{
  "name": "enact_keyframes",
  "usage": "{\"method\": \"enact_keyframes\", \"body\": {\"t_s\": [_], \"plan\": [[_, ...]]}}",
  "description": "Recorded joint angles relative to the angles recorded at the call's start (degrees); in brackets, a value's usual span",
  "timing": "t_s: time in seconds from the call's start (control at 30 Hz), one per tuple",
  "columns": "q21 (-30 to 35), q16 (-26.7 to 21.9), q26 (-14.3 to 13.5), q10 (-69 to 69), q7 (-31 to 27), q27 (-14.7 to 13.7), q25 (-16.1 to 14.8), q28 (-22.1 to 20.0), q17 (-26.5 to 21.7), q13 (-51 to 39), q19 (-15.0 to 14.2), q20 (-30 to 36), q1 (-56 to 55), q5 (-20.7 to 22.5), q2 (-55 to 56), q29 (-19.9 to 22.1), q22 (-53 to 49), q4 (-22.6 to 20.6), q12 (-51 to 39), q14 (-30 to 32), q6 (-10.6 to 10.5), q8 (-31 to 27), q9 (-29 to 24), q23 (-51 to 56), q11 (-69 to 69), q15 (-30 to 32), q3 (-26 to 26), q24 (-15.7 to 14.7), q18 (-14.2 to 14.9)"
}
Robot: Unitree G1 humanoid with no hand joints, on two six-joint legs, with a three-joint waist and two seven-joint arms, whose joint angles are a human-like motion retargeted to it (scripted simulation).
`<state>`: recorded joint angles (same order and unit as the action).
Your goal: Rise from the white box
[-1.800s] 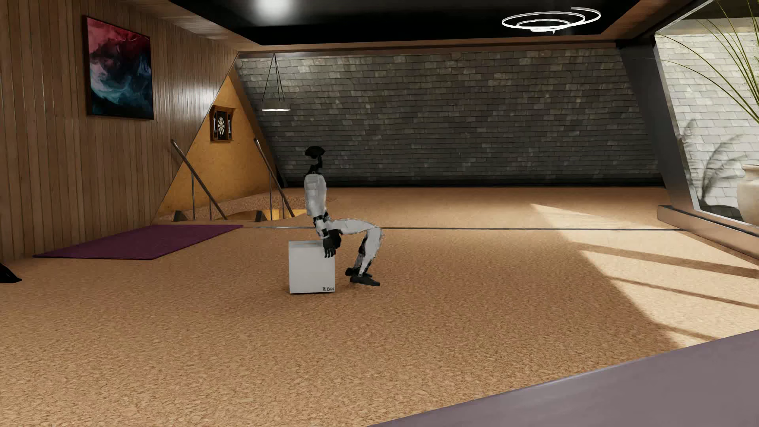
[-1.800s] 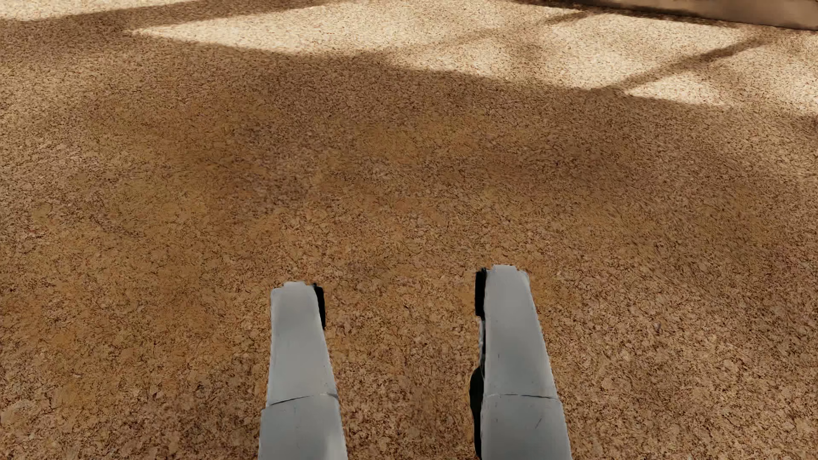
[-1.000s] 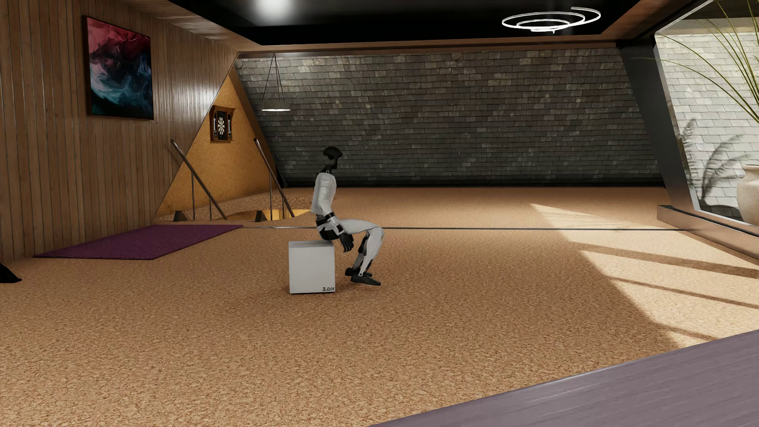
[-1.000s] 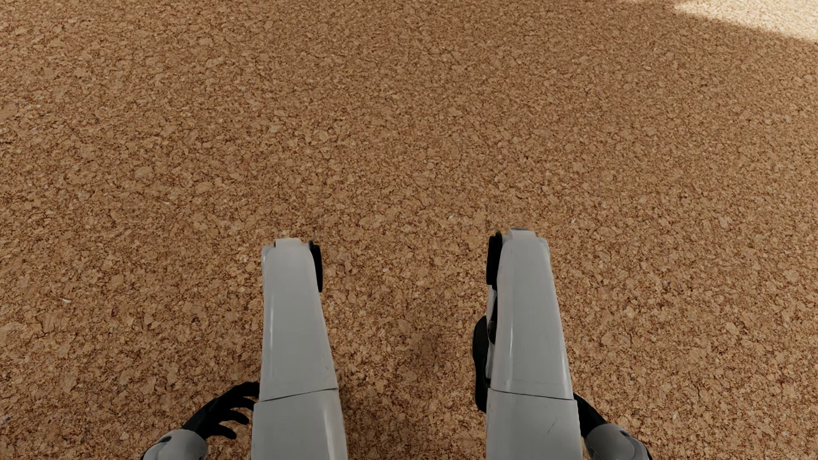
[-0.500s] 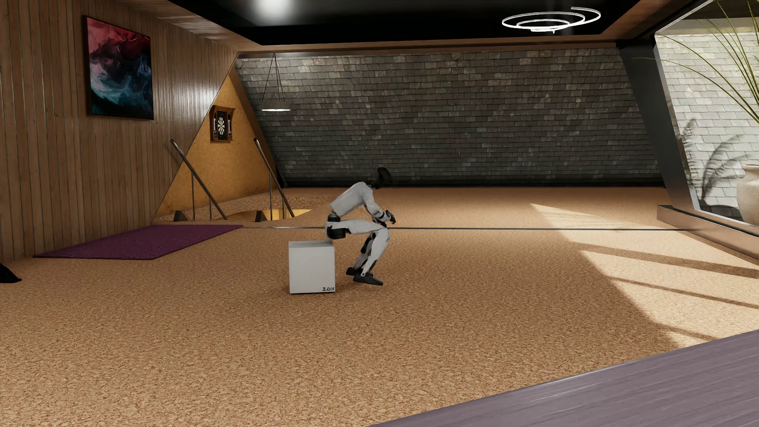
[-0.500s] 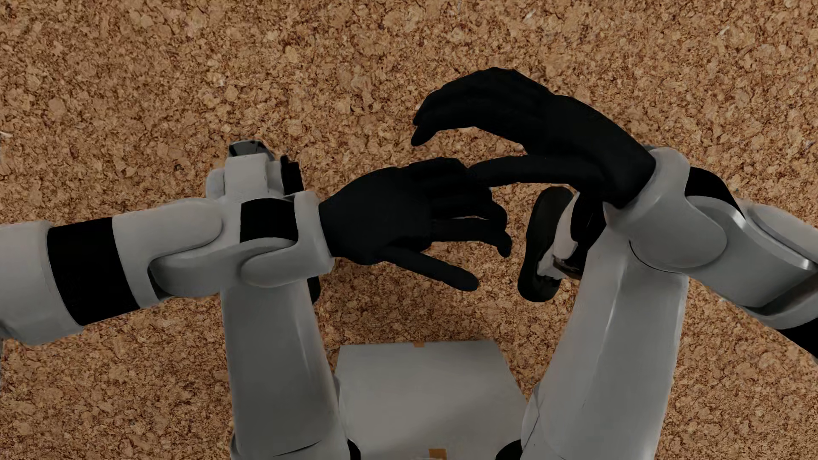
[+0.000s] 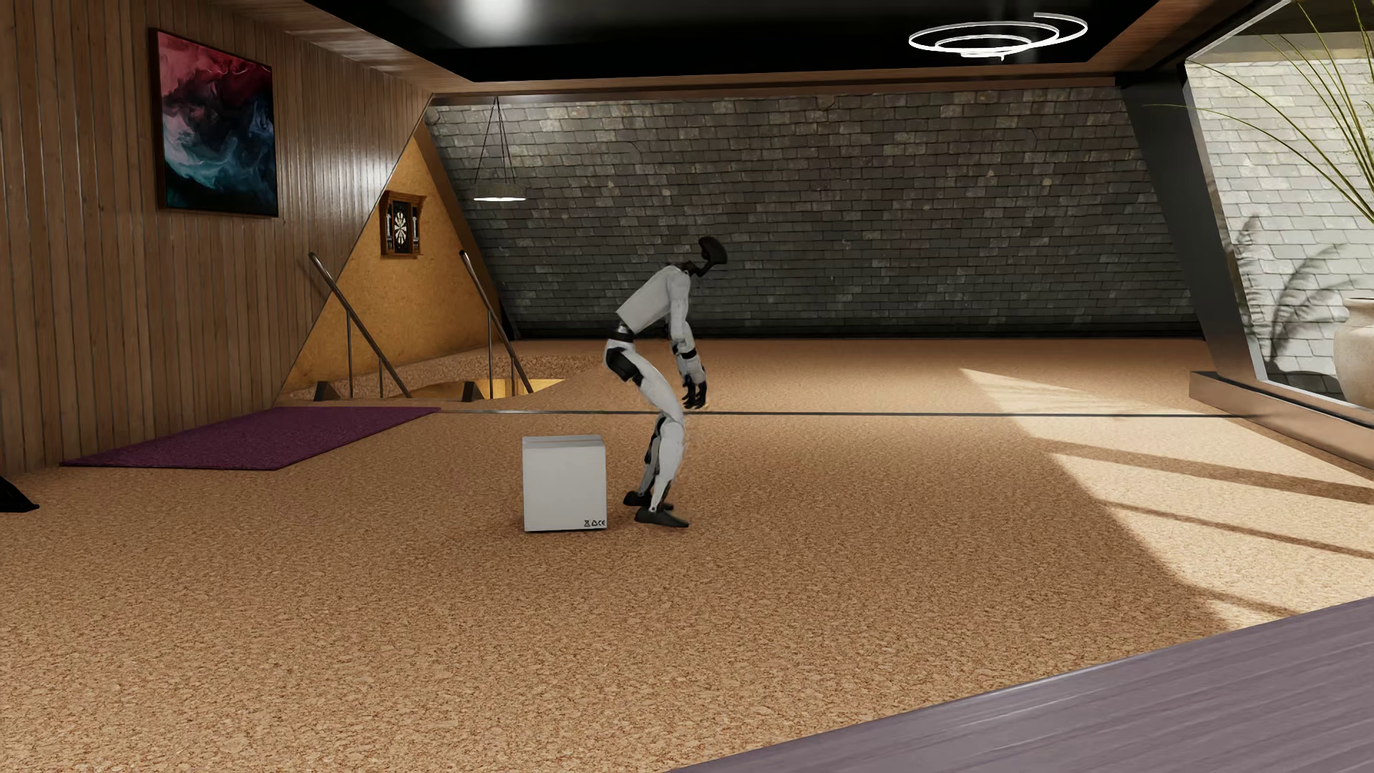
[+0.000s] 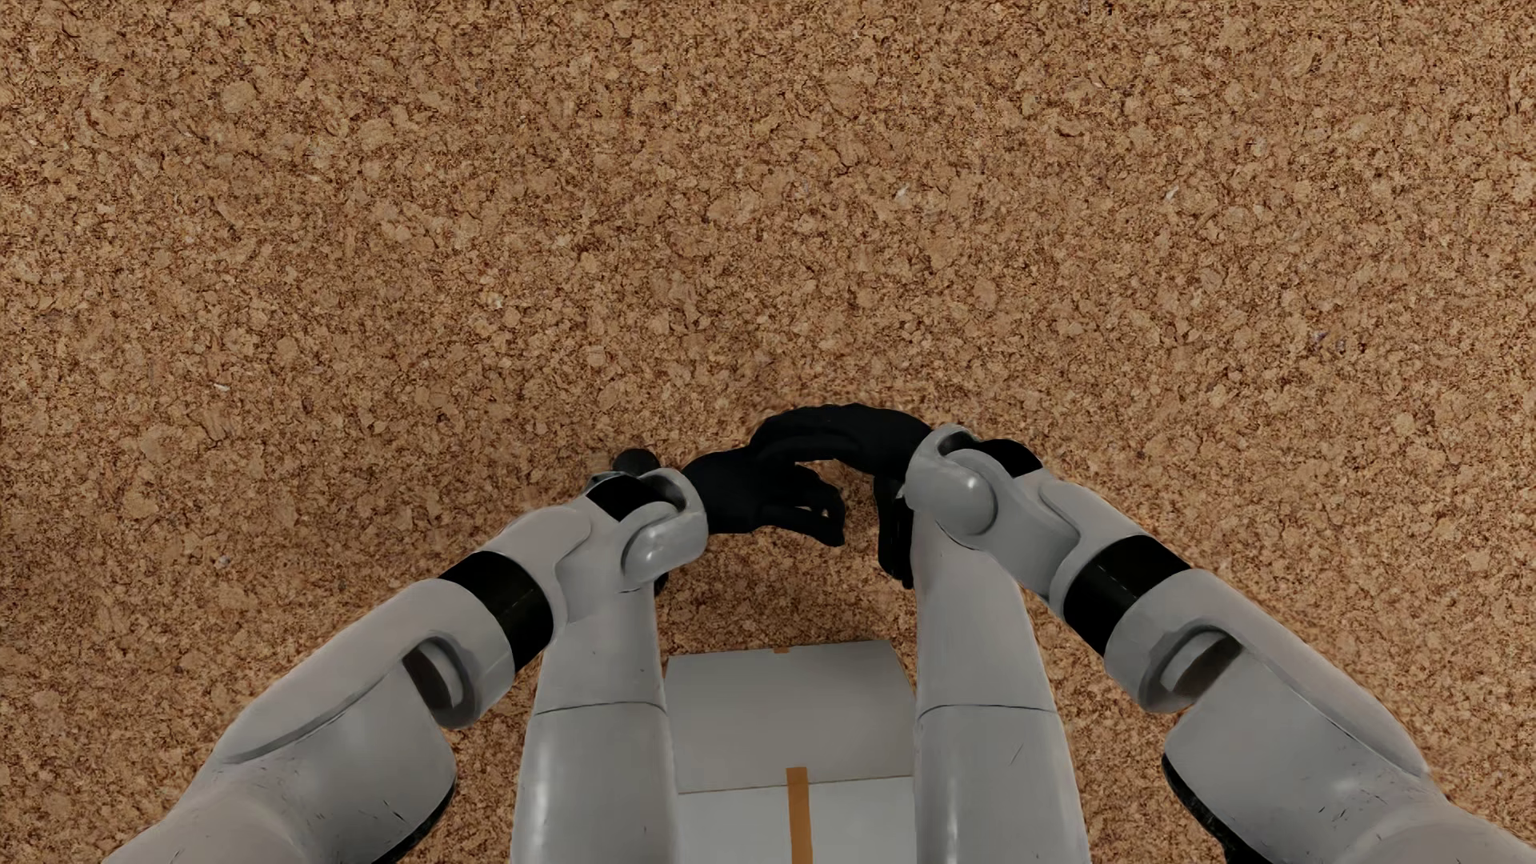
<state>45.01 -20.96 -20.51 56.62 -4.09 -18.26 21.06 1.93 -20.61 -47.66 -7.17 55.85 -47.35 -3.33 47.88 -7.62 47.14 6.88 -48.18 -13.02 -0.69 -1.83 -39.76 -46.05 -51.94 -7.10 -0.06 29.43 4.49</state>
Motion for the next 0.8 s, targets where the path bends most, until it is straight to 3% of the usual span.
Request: {"method": "enact_keyframes", "body": {"t_s": [0.03, 0.07, 0.13, 0.2, 0.27, 0.4, 0.5, 0.6, 0.67, 0.8], "plan": [[-0.7, 2.66, 1.14, -5.35, 1.09, 1.55, 1.99, 4.92, 3.8, 1.96, 0.02, -1.78, 5.14, 0.22, -5.29, -3.08, 3.57, 0.05, 2.77, 1.41, 0.35, 0.89, 2.53, -5.81, 5.77, 1.78, 0.01, 0.66, -0.22], [-1.34, 4.56, 4.36, -10.62, 2.33, 3.7, 2.84, 7.36, 6.62, 4.55, 0.22, -4.57, 10.57, 0.88, -10.98, -5.34, 6.77, 0.22, 6.18, 2.57, 0.74, 1.61, 5.2, -9.19, 11.85, 3.58, 0.21, -1.73, -0.57], [-4.61, 6.12, 10.05, -20.85, 4.61, 7.11, 0.69, 8.25, 8.61, 11.56, 1.59, -10.47, 21.42, 2.28, -22.85, -7.58, 9.23, -0.77, 14.17, 4.68, 1.26, 2.73, 10.83, -11.54, 24.03, 6.66, 0.65, -7.85, -2.19], [-9.26, 4.38, 10.39, -30.06, 6.59, 9.21, -4.43, 9.25, 7.92, 19.72, 2.75, -15.4, 31.14, 3.08, -33.4, -6.83, 6.54, -2.55, 21.89, 6.32, 1.64, 3.53, 17.11, -11.9, 34.31, 8.94, 0.7, -12.1, -3.78], [-14.14, 1.58, 10.16, -37.14, 8.0, 10.45, -9.39, 9.22, 6.11, 27.46, 3.25, -19.54, 38.7, 3.41, -41.94, -4.71, 2.08, -3.66, 28.87, 7.17, 1.66, 4.68, 23.63, -11.61, 42.72, 10.44, 0.72, -13.83, -4.49], [-22.33, -1.32, 9.11, -45.68, 11.36, 8.96, -11.71, 7.27, 4.5, 38.01, 2.2, -30.42, 51.22, 3.51, -53.82, -1.29, 2.03, -4.18, 39.7, 6.99, 2.0, 6.86, 31.29, -14.05, 49.31, 9.17, 1.44, -16.08, -4.54], [-24.66, 0.17, 13.02, -47.84, 13.24, 10.36, -11.6, 1.88, 5.32, 40.91, 1.41, -35.24, 57.24, 3.85, -59.67, -0.91, 13.27, -3.94, 43.53, 5.59, 2.6, 8.07, 34.48, -21.82, 51.75, 8.42, 2.04, -18.95, -4.45], [-26.83, 0.3, 14.35, -47.33, 13.46, 11.18, -10.51, 3.09, 6.19, 42.83, 0.79, -35.81, 58.58, 3.61, -61.57, -1.28, 21.49, -3.24, 45.14, 4.32, 3.03, 8.34, 36.36, -26.49, 51.87, 7.11, 2.24, -16.75, -3.48], [-27.71, -0.34, 13.82, -47.36, 13.81, 11.28, -10.77, 5.48, 6.31, 43.99, 0.82, -35.83, 58.85, 3.73, -61.95, -1.56, 22.36, -3.25, 46.53, 4.24, 3.07, 8.7, 36.63, -26.79, 51.94, 6.98, 2.22, -14.28, -3.5], [-27.07, -1.69, 12.27, -47.38, 13.53, 10.31, -10.74, 7.82, 6.69, 44.89, 0.88, -36.99, 58.58, 3.64, -61.73, -2.98, 18.54, -3.28, 48.7, 4.31, 3.19, 8.65, 36.86, -23.59, 51.9, 6.83, 2.35, -14.68, -3.59]]}}
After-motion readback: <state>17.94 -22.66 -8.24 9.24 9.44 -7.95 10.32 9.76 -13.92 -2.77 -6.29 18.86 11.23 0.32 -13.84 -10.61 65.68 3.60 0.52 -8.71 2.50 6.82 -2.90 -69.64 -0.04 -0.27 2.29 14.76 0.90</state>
